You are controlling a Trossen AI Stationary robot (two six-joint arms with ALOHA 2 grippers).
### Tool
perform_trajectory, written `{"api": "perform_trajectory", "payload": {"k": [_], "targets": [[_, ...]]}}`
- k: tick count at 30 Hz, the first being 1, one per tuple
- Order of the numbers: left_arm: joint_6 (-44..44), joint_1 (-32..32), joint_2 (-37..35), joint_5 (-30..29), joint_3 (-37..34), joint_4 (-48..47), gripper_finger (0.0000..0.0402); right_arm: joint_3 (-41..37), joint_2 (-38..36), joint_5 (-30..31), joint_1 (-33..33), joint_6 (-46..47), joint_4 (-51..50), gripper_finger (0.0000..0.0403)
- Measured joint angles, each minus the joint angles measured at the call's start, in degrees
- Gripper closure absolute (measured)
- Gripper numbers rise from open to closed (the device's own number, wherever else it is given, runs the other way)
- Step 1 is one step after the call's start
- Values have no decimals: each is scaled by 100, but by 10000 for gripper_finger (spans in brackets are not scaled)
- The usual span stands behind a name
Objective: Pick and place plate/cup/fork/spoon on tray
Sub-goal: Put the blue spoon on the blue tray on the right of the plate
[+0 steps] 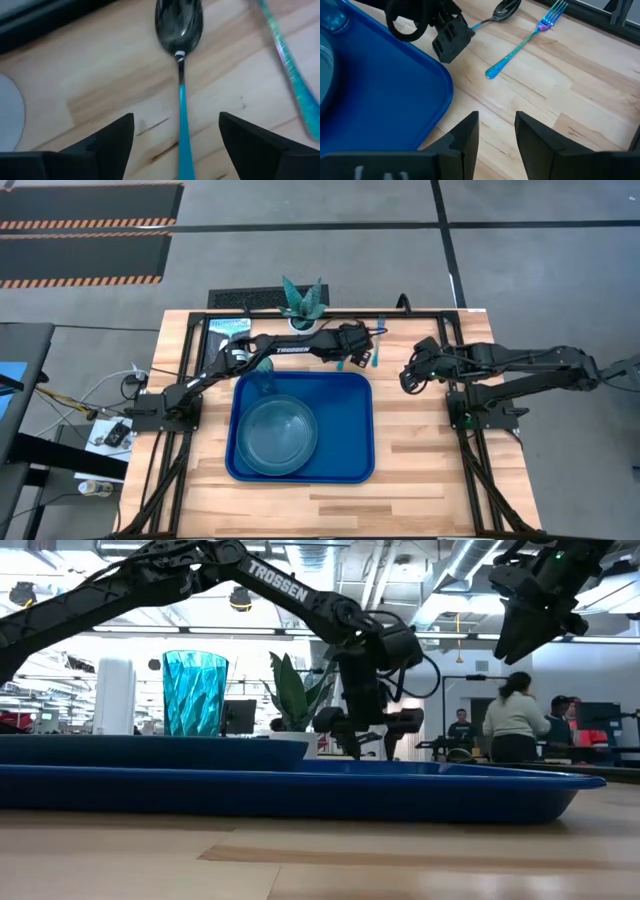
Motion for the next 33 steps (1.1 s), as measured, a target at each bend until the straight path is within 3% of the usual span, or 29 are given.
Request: {"api": "perform_trajectory", "payload": {"k": [21, 26, 33], "targets": [[689, -106, 113, 232, 50, -556, 323, 0, 0, -9, 416, 2, 486, 255], [826, -138, 120, 192, 53, -671, 388, 0, 0, -7, 529, 94, 524, 256], [1031, -135, 120, 316, 54, -640, 401, 0, 0, 253, 491, 62, 708, 256]]}}
